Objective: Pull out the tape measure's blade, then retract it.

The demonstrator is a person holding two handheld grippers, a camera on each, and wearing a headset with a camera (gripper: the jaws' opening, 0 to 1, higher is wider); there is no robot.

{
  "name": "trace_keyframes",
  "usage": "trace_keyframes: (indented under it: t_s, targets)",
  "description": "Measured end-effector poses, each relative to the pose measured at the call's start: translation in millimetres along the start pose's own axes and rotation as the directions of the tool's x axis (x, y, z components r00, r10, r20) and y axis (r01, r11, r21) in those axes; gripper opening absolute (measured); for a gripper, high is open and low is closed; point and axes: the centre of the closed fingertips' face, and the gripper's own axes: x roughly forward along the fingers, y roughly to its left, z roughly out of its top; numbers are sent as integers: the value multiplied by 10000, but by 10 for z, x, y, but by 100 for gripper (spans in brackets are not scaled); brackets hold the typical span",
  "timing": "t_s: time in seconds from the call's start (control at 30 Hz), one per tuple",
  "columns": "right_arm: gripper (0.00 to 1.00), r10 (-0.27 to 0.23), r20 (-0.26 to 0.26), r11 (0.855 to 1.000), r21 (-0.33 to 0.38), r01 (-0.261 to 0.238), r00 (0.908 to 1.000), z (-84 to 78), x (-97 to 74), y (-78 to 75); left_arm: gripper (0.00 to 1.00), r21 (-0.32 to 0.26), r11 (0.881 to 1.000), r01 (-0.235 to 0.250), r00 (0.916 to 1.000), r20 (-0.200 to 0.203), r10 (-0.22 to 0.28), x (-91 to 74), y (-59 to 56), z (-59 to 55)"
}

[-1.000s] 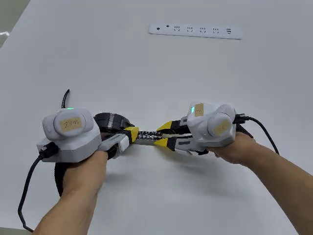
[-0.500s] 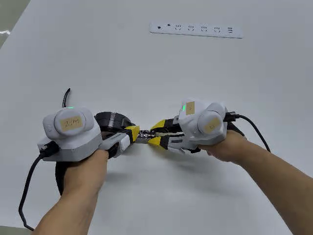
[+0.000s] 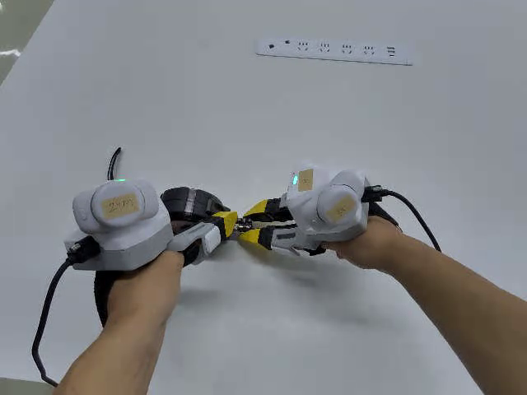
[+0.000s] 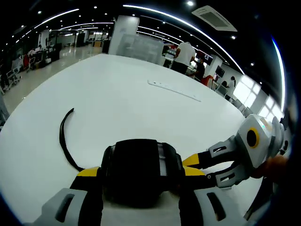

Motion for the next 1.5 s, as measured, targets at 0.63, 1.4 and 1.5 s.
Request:
trace_keyframes:
  t_s: [0.63, 1.4, 1.5]
  targets:
    - [14, 196, -195, 9994, -268, -201, 9996, 55, 90, 22, 63, -127, 9999, 23, 10000, 5, -23, 5, -8, -12]
    - [15, 47, -739, 9978, -655, -95, 9973, 49, 99, 13, 65, -218, 9998, -1, 10000, 90, 3, 15, -7, -11]
    - [16, 27, -782, 9979, -640, -77, 9969, 41, 93, 9, 65, -194, 9998, -31, 10000, 80, 32, 14, -8, -9]
